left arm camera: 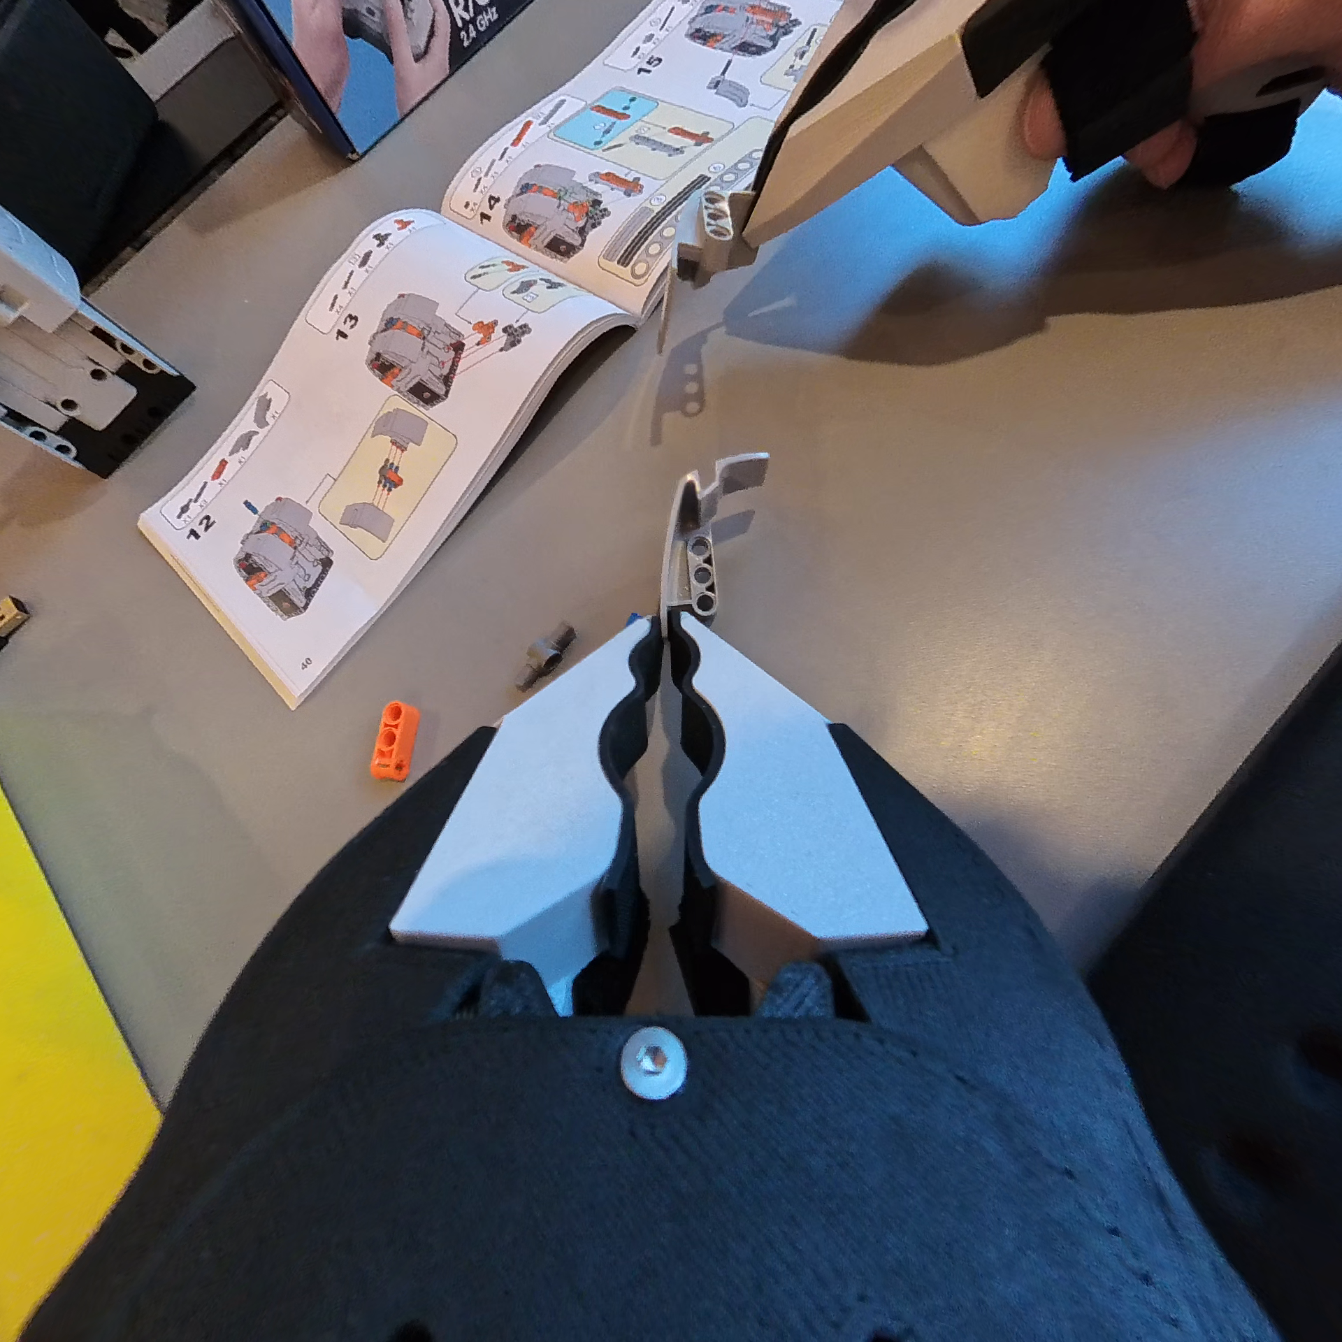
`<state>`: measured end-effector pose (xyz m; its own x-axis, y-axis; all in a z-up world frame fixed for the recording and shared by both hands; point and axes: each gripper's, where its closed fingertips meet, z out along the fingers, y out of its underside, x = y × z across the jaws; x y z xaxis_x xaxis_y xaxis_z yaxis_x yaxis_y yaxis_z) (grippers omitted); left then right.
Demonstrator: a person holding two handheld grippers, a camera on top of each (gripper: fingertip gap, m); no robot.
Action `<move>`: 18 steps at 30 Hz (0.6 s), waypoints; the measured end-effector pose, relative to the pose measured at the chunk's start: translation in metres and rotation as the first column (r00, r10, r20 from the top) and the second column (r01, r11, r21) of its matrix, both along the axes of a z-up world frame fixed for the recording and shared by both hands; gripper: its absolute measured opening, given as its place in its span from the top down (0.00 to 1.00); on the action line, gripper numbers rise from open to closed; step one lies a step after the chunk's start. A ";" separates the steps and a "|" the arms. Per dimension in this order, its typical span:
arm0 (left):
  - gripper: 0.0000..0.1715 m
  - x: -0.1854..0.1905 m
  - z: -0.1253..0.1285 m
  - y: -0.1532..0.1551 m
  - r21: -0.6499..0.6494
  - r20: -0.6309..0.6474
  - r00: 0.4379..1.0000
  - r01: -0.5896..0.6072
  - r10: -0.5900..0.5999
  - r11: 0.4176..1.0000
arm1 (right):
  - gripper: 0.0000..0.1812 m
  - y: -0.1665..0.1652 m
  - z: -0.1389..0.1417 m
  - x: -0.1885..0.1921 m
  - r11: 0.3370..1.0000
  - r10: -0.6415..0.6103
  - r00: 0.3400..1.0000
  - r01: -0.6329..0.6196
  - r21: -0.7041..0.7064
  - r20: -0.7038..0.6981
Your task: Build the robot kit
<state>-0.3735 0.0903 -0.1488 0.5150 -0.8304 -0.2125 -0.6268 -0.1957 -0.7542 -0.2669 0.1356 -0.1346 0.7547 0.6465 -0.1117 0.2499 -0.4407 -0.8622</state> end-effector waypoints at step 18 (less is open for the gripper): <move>1.00 0.003 -0.001 -0.003 0.008 -0.005 1.000 0.016 -0.016 1.000 | 1.00 0.000 0.003 0.001 1.000 -0.006 1.000 0.005 0.025 0.011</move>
